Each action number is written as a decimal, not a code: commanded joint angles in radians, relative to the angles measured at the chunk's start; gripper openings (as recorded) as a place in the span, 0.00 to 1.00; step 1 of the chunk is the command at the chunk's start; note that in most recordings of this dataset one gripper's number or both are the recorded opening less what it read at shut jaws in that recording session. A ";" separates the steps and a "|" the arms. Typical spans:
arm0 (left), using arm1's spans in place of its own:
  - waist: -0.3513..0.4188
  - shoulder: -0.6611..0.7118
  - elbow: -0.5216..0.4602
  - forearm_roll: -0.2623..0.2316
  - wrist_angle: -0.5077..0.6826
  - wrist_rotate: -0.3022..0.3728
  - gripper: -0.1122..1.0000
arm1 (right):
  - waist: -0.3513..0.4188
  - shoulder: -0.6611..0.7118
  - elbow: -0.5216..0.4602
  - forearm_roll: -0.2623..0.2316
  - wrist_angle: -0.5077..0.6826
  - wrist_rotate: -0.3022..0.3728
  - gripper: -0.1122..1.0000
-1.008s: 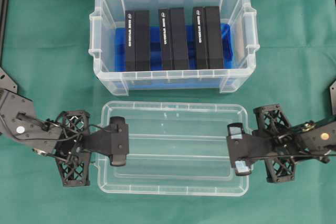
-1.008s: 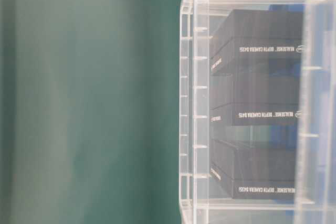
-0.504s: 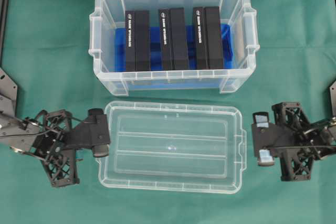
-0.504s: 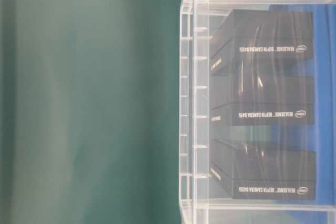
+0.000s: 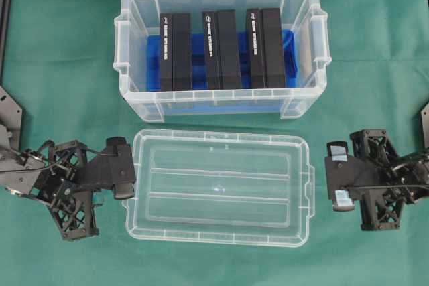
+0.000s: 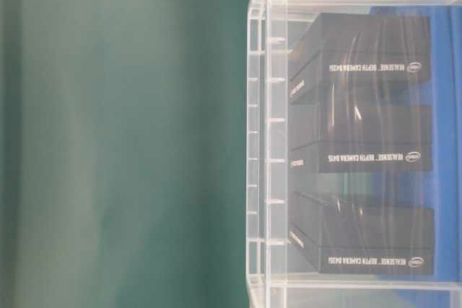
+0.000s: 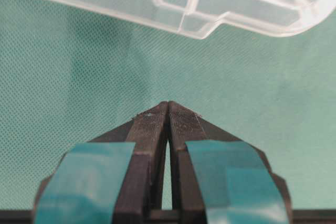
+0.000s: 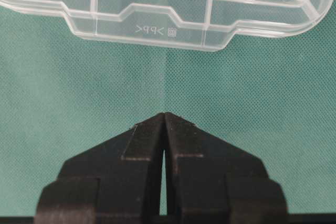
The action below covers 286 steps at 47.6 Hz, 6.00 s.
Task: Clamp the lid of the box with both arms, then lift and open it.
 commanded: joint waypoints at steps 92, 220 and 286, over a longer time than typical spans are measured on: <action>0.164 -0.380 -0.371 0.032 -0.048 0.637 0.11 | -0.037 -0.325 -0.396 -0.431 0.147 -0.008 0.10; 0.660 -0.621 -0.029 -0.002 -0.428 0.719 0.11 | -0.690 -0.492 -0.092 -0.515 -0.250 0.000 0.10; 0.660 -0.621 -0.008 -0.003 -0.454 0.718 0.11 | -0.690 -0.492 -0.077 -0.511 -0.256 0.000 0.10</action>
